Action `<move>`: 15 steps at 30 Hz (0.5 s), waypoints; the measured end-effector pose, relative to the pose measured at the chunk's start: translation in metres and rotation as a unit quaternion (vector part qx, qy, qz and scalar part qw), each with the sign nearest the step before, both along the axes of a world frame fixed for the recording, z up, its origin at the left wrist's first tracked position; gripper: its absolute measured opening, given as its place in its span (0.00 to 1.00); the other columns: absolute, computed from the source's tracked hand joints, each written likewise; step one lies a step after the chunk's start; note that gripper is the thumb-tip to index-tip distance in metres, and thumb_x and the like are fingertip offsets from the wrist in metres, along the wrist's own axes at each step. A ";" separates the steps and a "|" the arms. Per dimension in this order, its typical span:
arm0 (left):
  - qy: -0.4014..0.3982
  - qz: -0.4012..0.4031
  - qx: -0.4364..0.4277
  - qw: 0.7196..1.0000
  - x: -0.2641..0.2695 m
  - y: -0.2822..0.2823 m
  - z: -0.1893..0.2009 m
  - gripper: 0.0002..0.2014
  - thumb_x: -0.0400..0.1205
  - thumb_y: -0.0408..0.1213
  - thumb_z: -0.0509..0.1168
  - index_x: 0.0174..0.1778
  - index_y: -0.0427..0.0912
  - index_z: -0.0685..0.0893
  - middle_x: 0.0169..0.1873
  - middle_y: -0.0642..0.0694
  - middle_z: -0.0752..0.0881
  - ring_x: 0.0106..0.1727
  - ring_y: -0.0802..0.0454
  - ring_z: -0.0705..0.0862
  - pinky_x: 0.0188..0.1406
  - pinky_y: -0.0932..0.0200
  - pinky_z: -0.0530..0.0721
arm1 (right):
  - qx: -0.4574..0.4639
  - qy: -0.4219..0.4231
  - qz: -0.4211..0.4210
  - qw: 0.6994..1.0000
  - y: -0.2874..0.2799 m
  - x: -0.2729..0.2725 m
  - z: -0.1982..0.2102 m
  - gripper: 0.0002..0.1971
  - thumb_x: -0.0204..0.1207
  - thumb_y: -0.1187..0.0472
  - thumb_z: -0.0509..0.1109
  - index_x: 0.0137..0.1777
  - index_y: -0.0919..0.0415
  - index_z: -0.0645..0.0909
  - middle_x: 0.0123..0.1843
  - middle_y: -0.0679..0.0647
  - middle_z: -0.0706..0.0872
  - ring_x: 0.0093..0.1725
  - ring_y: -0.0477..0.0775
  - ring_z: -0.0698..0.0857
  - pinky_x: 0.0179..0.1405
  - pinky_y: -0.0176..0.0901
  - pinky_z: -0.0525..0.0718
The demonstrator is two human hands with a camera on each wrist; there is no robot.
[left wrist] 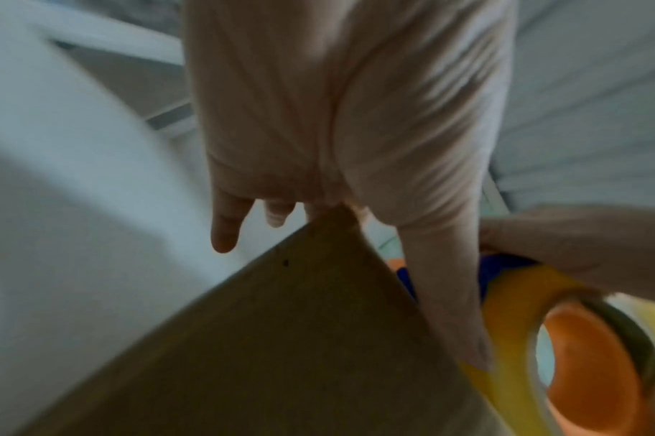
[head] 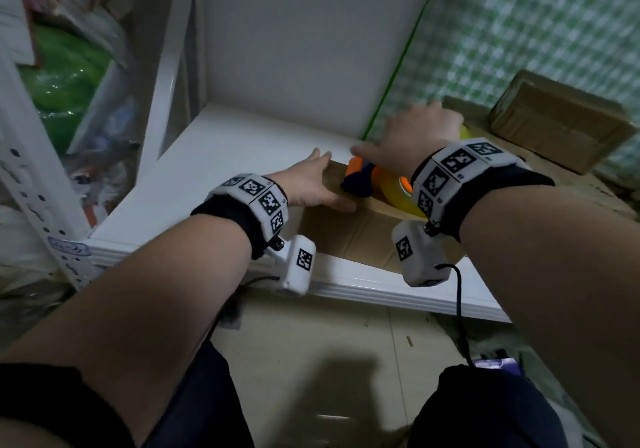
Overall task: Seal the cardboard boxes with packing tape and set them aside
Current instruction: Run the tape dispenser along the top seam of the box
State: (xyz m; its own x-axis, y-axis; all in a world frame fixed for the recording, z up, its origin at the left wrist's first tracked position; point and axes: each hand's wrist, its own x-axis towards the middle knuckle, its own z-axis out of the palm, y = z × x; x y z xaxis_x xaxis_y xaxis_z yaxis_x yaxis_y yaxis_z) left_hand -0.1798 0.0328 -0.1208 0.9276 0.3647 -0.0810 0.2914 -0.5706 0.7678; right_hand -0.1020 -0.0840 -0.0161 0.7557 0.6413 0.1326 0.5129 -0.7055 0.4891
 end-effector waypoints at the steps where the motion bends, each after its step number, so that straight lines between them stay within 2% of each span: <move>1: 0.014 -0.019 0.069 0.997 0.005 -0.001 0.006 0.58 0.64 0.59 0.77 0.84 0.49 0.49 0.84 0.45 0.45 0.83 0.43 0.51 0.80 0.49 0.56 | -0.007 0.006 0.015 1.000 -0.002 0.000 0.002 0.47 0.66 0.19 0.50 0.68 0.58 0.76 0.65 0.61 0.78 0.68 0.67 0.74 0.61 0.65 0.78; 2: 0.032 -0.038 0.125 0.991 0.010 -0.002 0.010 0.56 0.64 0.62 0.76 0.83 0.51 0.54 0.83 0.43 0.49 0.82 0.39 0.52 0.80 0.45 0.58 | -0.012 0.012 0.033 0.999 -0.005 0.001 0.004 0.49 0.62 0.16 0.52 0.69 0.55 0.74 0.65 0.60 0.78 0.67 0.68 0.74 0.60 0.65 0.79; 4: 0.057 -0.069 0.181 0.979 0.020 -0.003 0.012 0.48 0.64 0.68 0.72 0.78 0.53 0.65 0.76 0.40 0.66 0.76 0.36 0.64 0.75 0.42 0.68 | -0.017 0.031 0.081 0.996 -0.014 0.006 0.010 0.48 0.57 0.16 0.57 0.67 0.51 0.73 0.61 0.57 0.79 0.62 0.66 0.77 0.54 0.59 0.81; 5: 0.057 -0.069 0.177 0.980 0.022 -0.003 0.012 0.45 0.63 0.70 0.71 0.74 0.52 0.70 0.68 0.42 0.73 0.70 0.39 0.71 0.70 0.44 0.73 | -0.020 0.043 0.108 0.993 -0.020 0.010 0.013 0.45 0.57 0.17 0.60 0.65 0.49 0.74 0.58 0.55 0.80 0.59 0.63 0.78 0.49 0.54 0.81; 6: 0.053 -0.062 0.172 0.982 0.024 -0.004 0.012 0.42 0.64 0.70 0.70 0.70 0.51 0.74 0.61 0.44 0.75 0.64 0.42 0.76 0.66 0.47 0.76 | -0.022 0.054 0.133 0.989 -0.026 0.014 0.016 0.41 0.58 0.20 0.64 0.63 0.48 0.75 0.55 0.53 0.79 0.57 0.61 0.78 0.46 0.51 0.80; 7: 0.048 -0.057 0.170 0.983 0.025 -0.005 0.014 0.39 0.65 0.69 0.70 0.67 0.50 0.75 0.58 0.46 0.75 0.60 0.45 0.77 0.64 0.49 0.77 | -0.022 0.062 0.158 0.985 -0.032 0.019 0.020 0.36 0.60 0.25 0.69 0.63 0.46 0.76 0.55 0.52 0.79 0.56 0.60 0.78 0.44 0.50 0.79; 9: 0.066 -0.053 0.175 0.981 0.027 -0.004 0.016 0.36 0.66 0.67 0.71 0.64 0.48 0.75 0.57 0.47 0.74 0.57 0.48 0.77 0.64 0.52 0.77 | -0.014 0.071 0.199 0.977 -0.041 0.029 0.025 0.26 0.68 0.44 0.75 0.67 0.42 0.76 0.59 0.50 0.79 0.58 0.58 0.78 0.46 0.50 0.81; 11: 0.097 -0.053 0.179 0.978 0.029 -0.004 0.018 0.35 0.65 0.68 0.71 0.61 0.49 0.74 0.56 0.48 0.73 0.58 0.49 0.77 0.65 0.51 0.77 | 0.014 0.091 0.216 0.972 -0.046 0.038 0.026 0.28 0.73 0.62 0.71 0.71 0.39 0.74 0.64 0.50 0.78 0.62 0.59 0.78 0.51 0.53 0.83; 13: 0.120 -0.047 0.178 0.976 0.031 -0.006 0.020 0.39 0.60 0.71 0.71 0.60 0.51 0.73 0.56 0.49 0.75 0.58 0.50 0.78 0.64 0.50 0.78 | 0.051 0.113 0.225 0.966 -0.051 0.044 0.023 0.31 0.73 0.69 0.65 0.73 0.40 0.73 0.66 0.52 0.77 0.63 0.60 0.78 0.54 0.55 0.83; 15: 0.127 -0.033 0.179 0.975 0.033 -0.006 0.021 0.49 0.51 0.77 0.70 0.63 0.51 0.73 0.58 0.50 0.77 0.58 0.50 0.79 0.65 0.47 0.79 | 0.074 0.120 0.228 0.963 -0.053 0.049 0.021 0.32 0.74 0.72 0.63 0.73 0.40 0.73 0.66 0.54 0.76 0.62 0.61 0.79 0.53 0.55 0.84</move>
